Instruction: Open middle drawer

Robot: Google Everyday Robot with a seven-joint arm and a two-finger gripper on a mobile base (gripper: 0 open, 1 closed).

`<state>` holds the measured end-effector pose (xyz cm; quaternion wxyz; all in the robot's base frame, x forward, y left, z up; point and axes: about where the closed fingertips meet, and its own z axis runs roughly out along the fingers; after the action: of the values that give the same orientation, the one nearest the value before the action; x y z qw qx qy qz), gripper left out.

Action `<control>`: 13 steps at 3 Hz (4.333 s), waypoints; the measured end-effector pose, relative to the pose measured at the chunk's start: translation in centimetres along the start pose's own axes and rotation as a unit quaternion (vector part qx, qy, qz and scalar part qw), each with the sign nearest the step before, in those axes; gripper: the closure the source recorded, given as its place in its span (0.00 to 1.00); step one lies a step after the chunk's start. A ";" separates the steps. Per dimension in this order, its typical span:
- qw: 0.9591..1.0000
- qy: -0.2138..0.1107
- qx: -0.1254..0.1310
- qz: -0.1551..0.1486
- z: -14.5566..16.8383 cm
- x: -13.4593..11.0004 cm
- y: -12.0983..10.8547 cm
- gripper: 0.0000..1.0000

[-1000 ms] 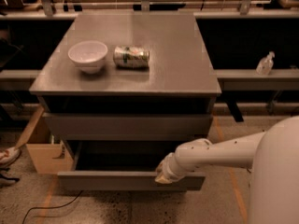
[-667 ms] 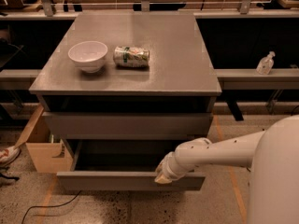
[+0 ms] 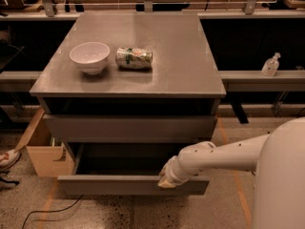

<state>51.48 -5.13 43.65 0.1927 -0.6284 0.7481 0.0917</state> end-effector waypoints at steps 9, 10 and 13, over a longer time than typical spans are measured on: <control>0.997 0.044 -0.030 0.049 1.2 3.9 3.7 0.65; 0.995 0.058 -0.044 0.067 -0.8 4.5 6.3 0.87; 0.993 0.065 -0.049 0.090 -2.0 5.1 8.4 0.93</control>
Offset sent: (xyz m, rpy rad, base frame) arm -0.0006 0.0006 -0.0007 0.0001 0.0016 0.0012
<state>42.23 -8.90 42.51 0.1037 -0.5721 0.8068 0.1047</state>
